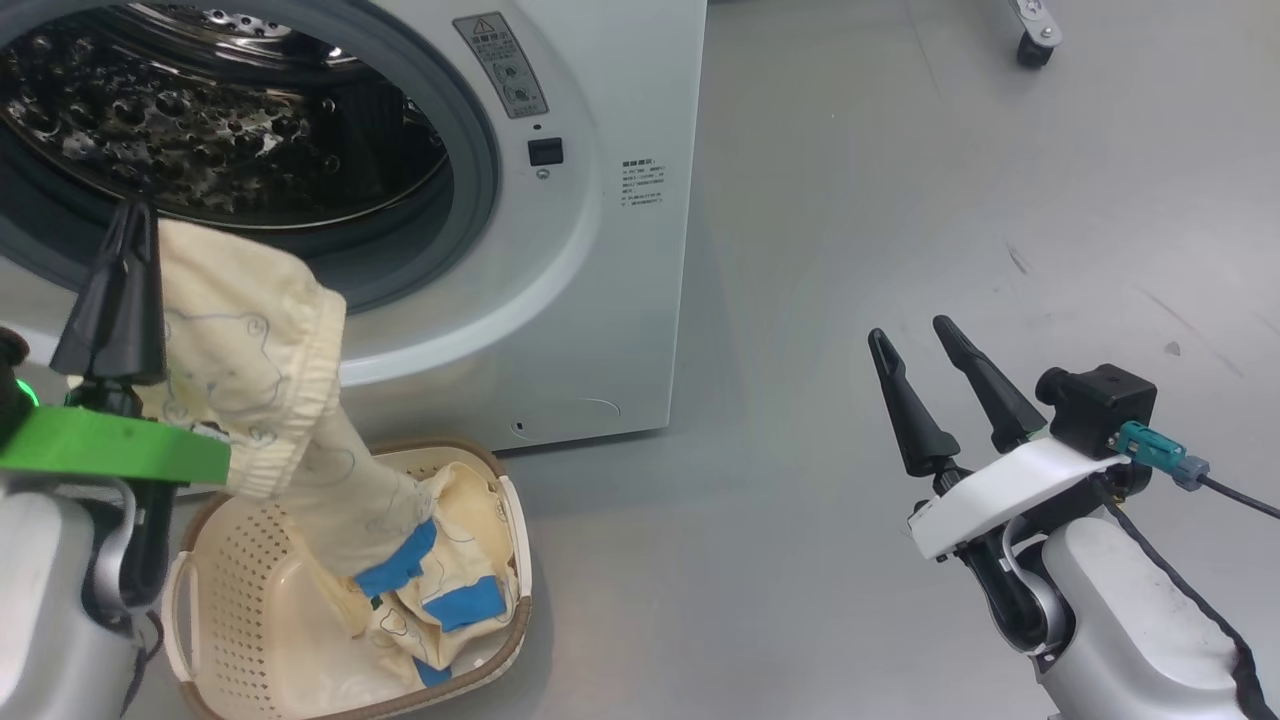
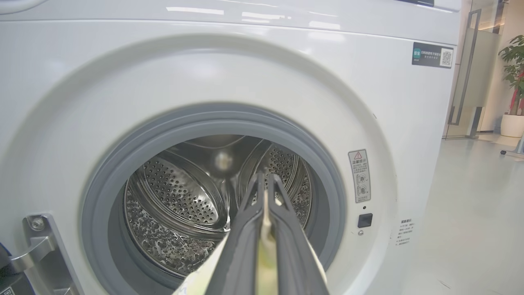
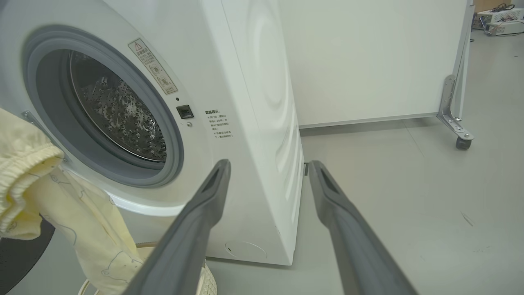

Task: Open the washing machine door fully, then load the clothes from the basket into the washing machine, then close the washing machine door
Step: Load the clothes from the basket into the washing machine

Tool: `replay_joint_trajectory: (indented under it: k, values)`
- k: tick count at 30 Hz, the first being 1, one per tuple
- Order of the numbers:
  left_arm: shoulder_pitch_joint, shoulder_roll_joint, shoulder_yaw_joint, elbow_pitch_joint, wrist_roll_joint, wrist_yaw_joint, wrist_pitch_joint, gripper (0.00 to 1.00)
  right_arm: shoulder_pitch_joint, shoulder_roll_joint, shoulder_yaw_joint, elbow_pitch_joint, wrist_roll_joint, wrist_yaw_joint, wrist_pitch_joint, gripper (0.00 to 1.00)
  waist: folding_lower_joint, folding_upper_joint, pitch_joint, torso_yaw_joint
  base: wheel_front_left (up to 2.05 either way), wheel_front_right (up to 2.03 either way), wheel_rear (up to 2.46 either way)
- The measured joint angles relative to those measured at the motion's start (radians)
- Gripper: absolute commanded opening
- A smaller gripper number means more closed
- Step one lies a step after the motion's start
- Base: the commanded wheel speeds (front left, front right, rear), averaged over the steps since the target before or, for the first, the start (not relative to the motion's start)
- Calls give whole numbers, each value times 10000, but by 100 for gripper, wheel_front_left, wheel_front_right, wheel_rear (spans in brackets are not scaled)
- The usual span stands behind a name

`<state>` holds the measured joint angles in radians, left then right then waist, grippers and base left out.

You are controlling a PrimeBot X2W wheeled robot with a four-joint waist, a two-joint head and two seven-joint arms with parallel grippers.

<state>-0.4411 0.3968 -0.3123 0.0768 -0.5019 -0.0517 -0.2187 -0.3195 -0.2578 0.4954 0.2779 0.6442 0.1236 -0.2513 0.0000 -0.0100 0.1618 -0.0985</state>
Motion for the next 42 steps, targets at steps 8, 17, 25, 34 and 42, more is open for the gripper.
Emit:
replay_joint_trajectory:
  k: [8,17,25,34,42]
  values:
    - [-1445,171,8,224,19,-125,734,0,-392,102,128,-176,-17,0,0,100,0,0,814,-362,0,0,0]
    - [-2297,410,234,1507,-17,-132,1402,0,-869,437,326,-366,-107,0,0,100,0,0,1822,-783,0,0,0]
    - [-3376,945,585,2602,-15,-174,1850,0,-1230,694,343,-483,-203,0,0,100,1,0,2895,-1281,0,0,0]
    - [-4522,1365,888,3697,-4,-209,2067,0,-1600,1039,407,-512,-290,0,0,100,1,0,3953,-1887,0,0,0]
    - [-5474,1461,1127,4462,-8,-249,2094,0,-1721,1312,499,-491,-378,0,0,100,2,0,4605,-2434,0,0,0]
